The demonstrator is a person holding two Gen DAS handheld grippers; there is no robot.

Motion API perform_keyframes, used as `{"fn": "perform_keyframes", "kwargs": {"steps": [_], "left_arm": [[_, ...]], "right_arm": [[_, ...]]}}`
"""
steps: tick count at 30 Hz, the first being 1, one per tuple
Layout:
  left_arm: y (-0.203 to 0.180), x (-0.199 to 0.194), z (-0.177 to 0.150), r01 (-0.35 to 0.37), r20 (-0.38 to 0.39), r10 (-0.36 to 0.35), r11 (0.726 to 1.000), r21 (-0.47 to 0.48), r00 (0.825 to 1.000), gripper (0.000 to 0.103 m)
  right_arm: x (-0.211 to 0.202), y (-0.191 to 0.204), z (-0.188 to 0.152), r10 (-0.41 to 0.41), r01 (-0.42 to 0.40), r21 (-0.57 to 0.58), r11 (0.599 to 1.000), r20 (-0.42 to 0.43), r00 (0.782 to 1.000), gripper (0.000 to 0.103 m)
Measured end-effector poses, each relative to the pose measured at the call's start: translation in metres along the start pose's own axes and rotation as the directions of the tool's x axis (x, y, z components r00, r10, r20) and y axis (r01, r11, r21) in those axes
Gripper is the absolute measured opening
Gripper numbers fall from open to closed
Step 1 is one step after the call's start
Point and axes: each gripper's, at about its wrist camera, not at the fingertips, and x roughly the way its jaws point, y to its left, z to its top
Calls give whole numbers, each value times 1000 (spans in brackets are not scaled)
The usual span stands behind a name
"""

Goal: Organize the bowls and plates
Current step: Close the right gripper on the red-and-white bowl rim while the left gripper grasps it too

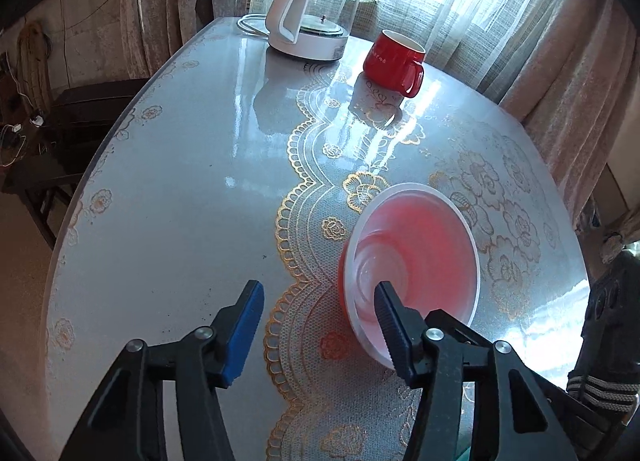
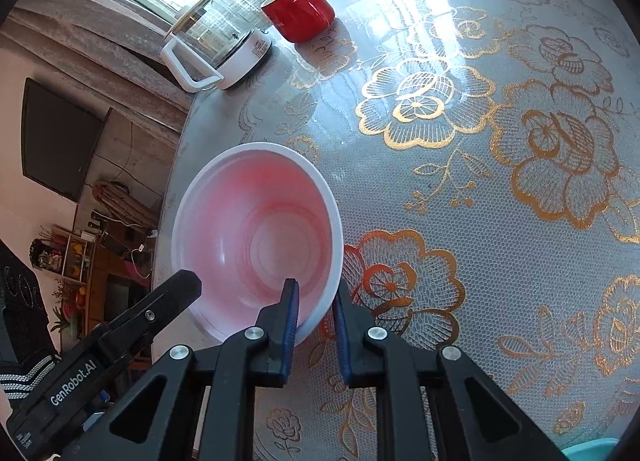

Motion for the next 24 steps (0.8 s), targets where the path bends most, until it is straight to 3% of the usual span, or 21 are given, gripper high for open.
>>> {"fn": "perform_keyframes", "kwargs": {"steps": [4, 6, 8, 24], "left_arm": [[-2, 9, -3, -12, -14, 12, 999, 32, 1000, 31], [-4, 10, -5, -21, -15, 22, 998, 56, 1000, 15], [-6, 10, -8, -41, -18, 42, 995, 87, 999, 10], [0, -42, -41, -33, 74, 24, 992, 120, 997, 8]], "right_arm": [[1, -1, 1, 4, -4, 4, 1000, -4, 1000, 17], [0, -1, 0, 12, -12, 4, 1000, -6, 1000, 17], [-2, 0, -2, 21, -21, -4, 1000, -6, 1000, 17], [-38, 11, -31, 62, -61, -25, 998, 25, 998, 12]]}}
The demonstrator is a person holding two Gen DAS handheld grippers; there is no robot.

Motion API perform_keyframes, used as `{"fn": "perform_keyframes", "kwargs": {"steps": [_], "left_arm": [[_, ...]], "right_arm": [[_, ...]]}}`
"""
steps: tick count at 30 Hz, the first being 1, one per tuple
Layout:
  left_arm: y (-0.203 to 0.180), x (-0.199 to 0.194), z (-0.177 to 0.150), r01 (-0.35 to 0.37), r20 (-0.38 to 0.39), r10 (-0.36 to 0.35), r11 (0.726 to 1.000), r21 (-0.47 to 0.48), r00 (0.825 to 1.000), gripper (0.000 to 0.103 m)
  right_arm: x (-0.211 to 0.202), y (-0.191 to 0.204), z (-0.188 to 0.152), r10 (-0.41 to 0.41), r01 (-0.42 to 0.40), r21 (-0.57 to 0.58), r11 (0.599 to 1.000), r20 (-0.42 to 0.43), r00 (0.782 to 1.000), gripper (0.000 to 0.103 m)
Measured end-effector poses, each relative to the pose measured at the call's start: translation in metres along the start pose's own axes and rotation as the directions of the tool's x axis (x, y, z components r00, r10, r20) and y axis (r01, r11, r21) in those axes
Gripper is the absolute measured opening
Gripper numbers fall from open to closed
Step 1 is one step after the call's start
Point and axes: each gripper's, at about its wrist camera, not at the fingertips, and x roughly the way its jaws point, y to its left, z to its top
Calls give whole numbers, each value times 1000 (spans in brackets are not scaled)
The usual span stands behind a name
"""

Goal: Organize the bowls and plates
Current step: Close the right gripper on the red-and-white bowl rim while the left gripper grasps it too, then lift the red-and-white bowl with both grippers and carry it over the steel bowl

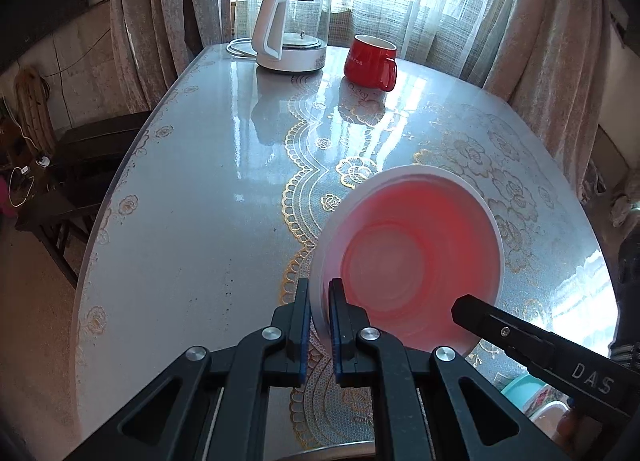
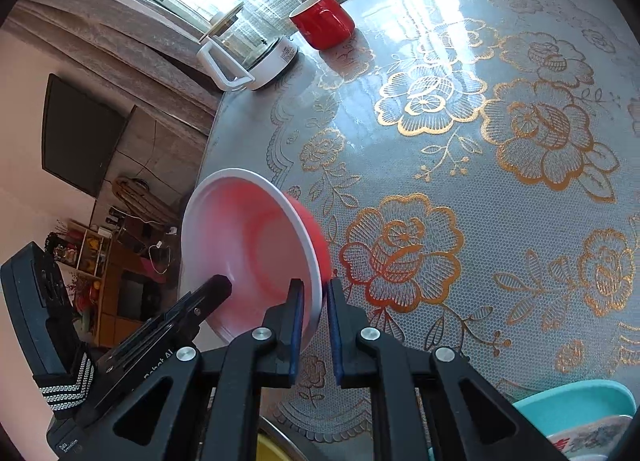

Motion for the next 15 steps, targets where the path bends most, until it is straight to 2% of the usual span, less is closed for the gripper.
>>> {"fn": "perform_keyframes", "kwargs": {"steps": [8, 15], "left_arm": [[0, -54, -22, 49, 106, -49, 999, -3, 993, 8], [0, -86, -45, 83, 152, -81, 997, -3, 985, 8]], "right_arm": [[-33, 12, -21, 46, -46, -18, 999, 37, 998, 12], [-61, 18, -49, 87, -85, -37, 996, 56, 995, 12]]}}
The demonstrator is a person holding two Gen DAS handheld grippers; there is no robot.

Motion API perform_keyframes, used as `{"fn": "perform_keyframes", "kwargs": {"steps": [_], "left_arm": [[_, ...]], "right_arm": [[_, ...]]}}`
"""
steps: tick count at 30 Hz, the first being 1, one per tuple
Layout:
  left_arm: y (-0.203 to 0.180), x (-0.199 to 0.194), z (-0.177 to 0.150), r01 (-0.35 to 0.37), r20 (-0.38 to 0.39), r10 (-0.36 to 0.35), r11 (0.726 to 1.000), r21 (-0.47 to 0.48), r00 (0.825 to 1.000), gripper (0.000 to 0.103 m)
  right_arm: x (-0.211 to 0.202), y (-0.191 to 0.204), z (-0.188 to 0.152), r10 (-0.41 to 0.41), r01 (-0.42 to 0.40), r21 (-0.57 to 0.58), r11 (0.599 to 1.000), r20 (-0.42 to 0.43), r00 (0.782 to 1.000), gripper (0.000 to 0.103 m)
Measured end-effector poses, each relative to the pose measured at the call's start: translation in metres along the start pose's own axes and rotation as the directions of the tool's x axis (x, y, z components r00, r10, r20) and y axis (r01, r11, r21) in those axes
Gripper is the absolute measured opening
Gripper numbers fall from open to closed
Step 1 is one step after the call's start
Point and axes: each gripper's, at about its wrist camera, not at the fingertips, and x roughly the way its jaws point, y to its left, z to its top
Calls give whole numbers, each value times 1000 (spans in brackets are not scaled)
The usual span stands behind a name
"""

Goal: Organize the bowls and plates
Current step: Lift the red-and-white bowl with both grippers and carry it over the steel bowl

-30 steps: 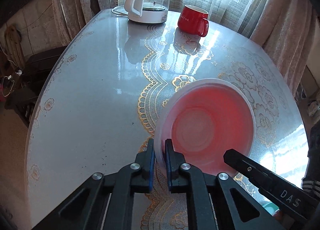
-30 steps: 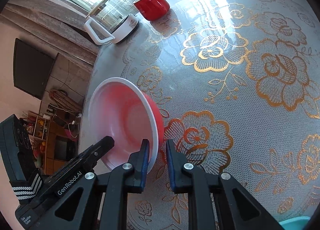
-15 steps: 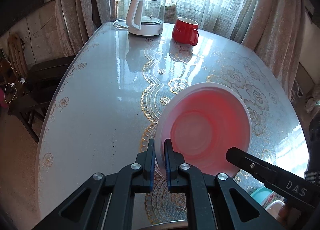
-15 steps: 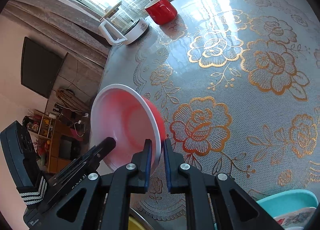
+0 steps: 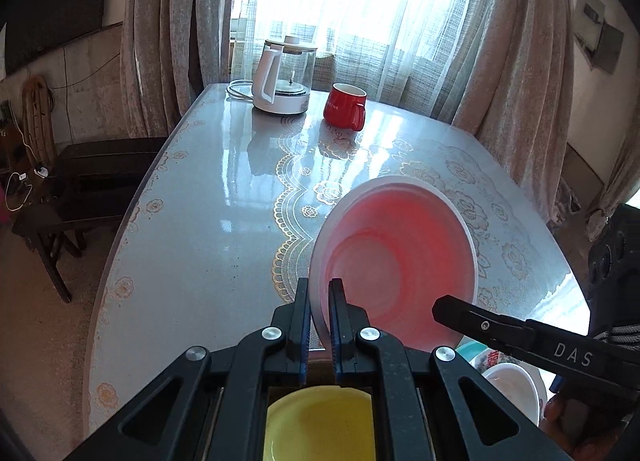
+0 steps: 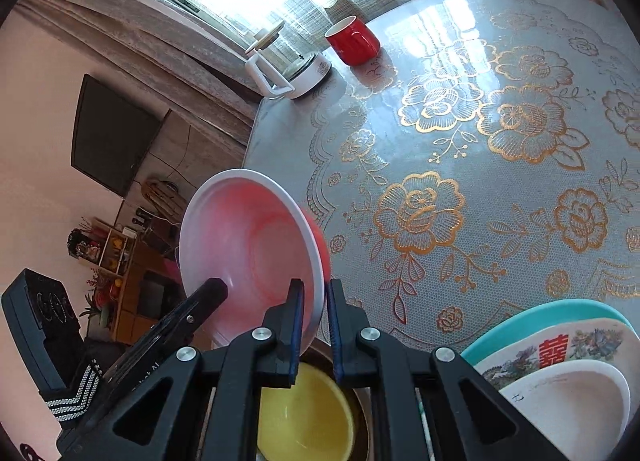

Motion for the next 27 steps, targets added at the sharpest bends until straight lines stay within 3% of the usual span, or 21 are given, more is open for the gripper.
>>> {"fn": "perform_keyframes", "kwargs": {"steps": [14, 27], "left_arm": [[7, -43, -43, 24, 29, -23, 1000, -9, 999, 8], [23, -56, -83, 10, -19, -10, 1000, -9, 1000, 9]], "right_arm": [[-28, 9, -49, 46, -46, -5, 999, 0, 999, 12], [-17, 11, -83, 56, -54, 21, 998, -76, 996, 14]]}}
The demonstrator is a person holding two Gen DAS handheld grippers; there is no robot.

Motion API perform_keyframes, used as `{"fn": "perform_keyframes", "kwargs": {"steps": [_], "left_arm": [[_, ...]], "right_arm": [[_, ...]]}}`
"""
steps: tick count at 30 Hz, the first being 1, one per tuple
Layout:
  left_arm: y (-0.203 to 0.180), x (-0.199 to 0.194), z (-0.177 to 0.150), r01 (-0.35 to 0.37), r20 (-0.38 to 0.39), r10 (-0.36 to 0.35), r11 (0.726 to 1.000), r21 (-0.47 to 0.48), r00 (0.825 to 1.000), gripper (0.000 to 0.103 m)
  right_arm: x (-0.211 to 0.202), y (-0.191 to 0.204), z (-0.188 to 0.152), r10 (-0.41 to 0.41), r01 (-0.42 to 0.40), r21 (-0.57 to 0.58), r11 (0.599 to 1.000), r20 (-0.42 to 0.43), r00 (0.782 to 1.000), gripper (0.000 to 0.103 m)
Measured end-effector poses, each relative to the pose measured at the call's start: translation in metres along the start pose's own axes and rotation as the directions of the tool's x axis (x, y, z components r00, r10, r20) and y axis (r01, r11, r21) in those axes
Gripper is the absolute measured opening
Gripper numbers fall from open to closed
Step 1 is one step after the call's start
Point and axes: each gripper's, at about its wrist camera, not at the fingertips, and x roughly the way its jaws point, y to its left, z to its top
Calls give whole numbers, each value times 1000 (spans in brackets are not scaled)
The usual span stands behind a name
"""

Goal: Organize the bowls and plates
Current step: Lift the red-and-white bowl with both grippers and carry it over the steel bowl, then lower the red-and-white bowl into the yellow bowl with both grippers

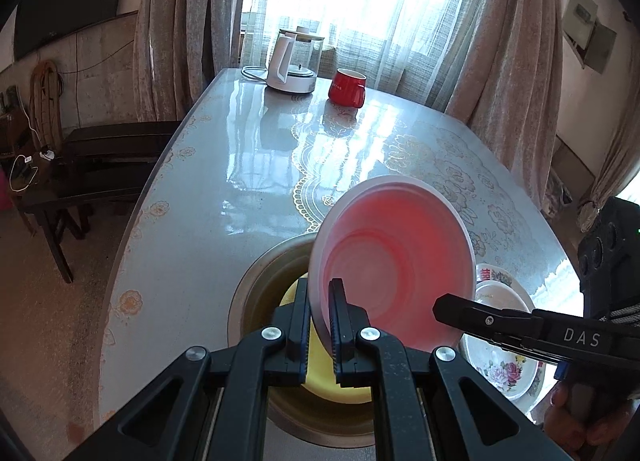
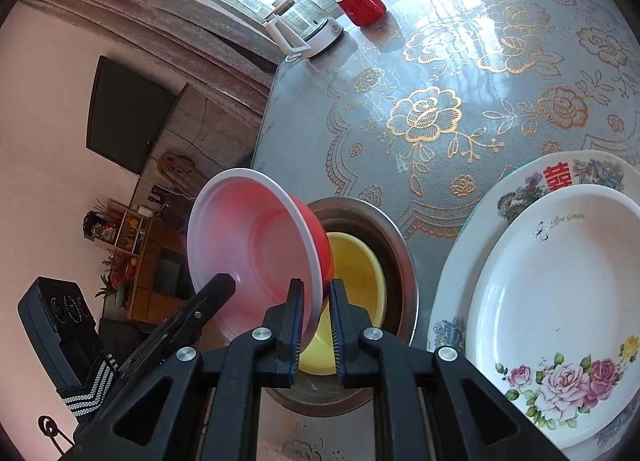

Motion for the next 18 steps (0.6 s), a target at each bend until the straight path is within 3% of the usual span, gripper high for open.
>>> {"fn": "perform_keyframes", "kwargs": {"steps": [18], "left_arm": [[9, 30, -20, -49, -97, 48, 999, -10, 994, 9]], "right_arm": [[23, -12, -5, -42, 45, 43, 998, -67, 997, 14]]}}
